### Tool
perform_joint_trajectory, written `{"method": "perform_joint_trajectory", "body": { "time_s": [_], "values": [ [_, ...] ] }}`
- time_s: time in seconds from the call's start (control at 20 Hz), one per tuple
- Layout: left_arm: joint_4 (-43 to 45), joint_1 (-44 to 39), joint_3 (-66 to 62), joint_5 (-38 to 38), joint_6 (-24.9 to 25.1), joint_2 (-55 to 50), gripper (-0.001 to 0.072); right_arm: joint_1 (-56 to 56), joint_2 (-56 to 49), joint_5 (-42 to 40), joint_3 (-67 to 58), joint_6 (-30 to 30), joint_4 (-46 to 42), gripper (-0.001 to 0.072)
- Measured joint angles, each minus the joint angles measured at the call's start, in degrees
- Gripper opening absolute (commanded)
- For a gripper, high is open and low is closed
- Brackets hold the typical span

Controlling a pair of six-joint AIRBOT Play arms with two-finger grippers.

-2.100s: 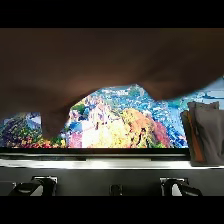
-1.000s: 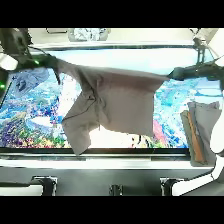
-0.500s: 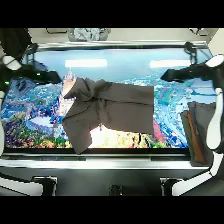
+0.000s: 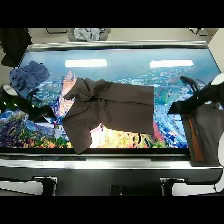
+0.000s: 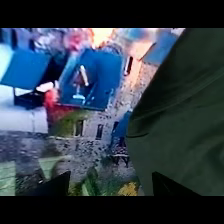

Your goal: Fold the shirts.

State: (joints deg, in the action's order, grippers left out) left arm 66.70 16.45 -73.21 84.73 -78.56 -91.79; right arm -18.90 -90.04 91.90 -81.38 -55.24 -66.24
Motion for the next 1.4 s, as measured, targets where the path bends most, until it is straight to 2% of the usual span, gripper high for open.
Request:
{"method": "perform_joint_trajectory", "body": {
  "time_s": [0.2,0.5,0.6,0.65,0.7,0.75,0.8,1.3,1.35,1.4],
  "values": [
    [-6.3,-0.8,7.3,-5.8,2.3,0.4,0.0568,0.0,3.0,-1.6,8.2,2.1,-0.3,0.0611],
    [-9.5,-2.4,9.7,-11.7,3.3,0.4,0.0554,-0.1,3.9,-3.5,11.3,3.0,-0.4,0.0613],
    [-9.7,-3.0,10.0,-13.2,3.4,0.3,0.0368,-0.1,4.0,-4.3,12.4,3.0,-0.4,0.0613],
    [-9.4,-3.3,10.1,-14.0,3.6,0.2,0.0301,-0.1,4.0,-4.7,13.2,3.0,-0.3,0.0615],
    [-9.4,-3.6,10.1,-14.6,3.6,0.2,0.0291,-0.1,4.0,-5.4,14.4,2.7,0.3,0.0625],
    [-9.4,-3.8,10.1,-14.9,3.5,0.2,0.0146,-0.1,4.0,-6.3,15.8,2.6,1.4,0.0642],
    [-9.4,-4.0,10.1,-14.9,3.5,0.2,0.0032,-0.1,4.0,-7.2,17.1,2.5,2.9,0.0641],
    [-9.7,-4.4,10.1,-14.2,3.1,1.0,0.0032,1.0,4.1,-17.6,29.5,2.5,15.3,0.0629],
    [-9.7,-4.4,10.1,-14.2,3.1,1.3,0.0032,2.3,4.1,-18.5,30.1,2.4,16.3,0.0583],
    [-9.7,-4.4,9.9,-14.1,3.1,1.6,0.0032,3.9,4.1,-20.0,30.4,2.0,16.8,0.0438]
  ]
}}
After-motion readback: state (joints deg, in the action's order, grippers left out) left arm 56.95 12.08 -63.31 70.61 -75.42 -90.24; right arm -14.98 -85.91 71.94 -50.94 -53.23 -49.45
